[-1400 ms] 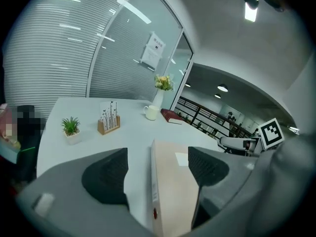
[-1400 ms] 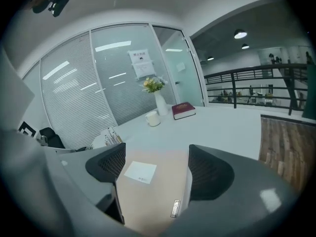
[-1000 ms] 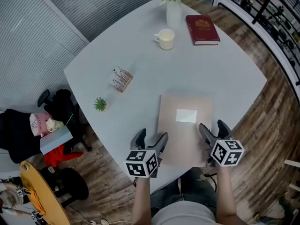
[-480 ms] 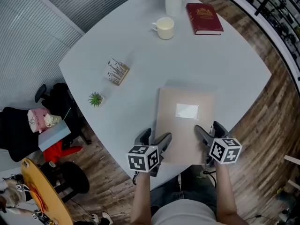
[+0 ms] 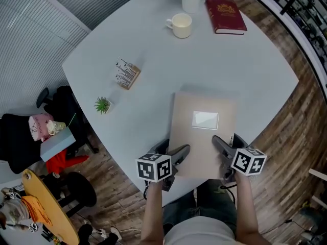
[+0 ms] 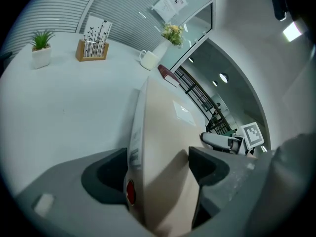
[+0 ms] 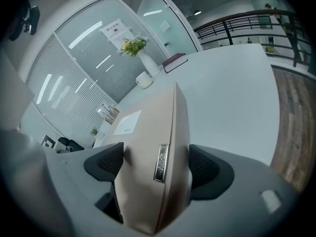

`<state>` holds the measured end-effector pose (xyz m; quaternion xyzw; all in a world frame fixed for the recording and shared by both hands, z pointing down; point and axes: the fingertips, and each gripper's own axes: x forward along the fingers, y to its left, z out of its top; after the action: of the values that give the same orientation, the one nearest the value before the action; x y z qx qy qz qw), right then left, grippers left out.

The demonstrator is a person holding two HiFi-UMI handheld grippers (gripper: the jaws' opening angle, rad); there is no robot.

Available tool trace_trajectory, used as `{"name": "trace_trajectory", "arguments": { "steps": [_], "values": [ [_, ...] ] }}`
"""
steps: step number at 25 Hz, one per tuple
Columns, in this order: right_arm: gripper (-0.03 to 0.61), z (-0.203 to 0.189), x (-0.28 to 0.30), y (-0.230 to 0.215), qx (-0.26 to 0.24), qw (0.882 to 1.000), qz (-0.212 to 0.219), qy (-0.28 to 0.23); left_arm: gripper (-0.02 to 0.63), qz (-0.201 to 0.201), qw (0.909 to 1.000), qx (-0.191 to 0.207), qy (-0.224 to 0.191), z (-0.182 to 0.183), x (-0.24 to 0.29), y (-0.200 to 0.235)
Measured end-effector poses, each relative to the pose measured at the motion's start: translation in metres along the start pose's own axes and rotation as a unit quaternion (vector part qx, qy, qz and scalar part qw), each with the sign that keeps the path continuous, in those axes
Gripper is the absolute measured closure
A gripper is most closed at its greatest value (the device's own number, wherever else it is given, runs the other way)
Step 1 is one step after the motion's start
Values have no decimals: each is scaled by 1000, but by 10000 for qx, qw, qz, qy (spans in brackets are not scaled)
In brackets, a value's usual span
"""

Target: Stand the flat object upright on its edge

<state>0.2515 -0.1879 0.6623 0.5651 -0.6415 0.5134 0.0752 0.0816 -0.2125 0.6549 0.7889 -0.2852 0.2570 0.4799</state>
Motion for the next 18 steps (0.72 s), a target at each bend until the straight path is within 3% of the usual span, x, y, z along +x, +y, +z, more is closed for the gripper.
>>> {"name": "trace_trajectory", "arguments": {
  "steps": [5, 11, 18],
  "values": [
    [125, -4, 4, -3, 266, 9994, 152, 146, 241, -194, 9997, -85, 133, -2, 4, 1],
    [130, -4, 6, -5, 240, 9993, 84, 277, 235, -321, 9992, -110, 214, -2, 8, 4],
    [141, -3, 3, -2, 213, 9994, 57, 250, 233, -252, 9996, 141, 7, 3, 4, 3]
  ]
}}
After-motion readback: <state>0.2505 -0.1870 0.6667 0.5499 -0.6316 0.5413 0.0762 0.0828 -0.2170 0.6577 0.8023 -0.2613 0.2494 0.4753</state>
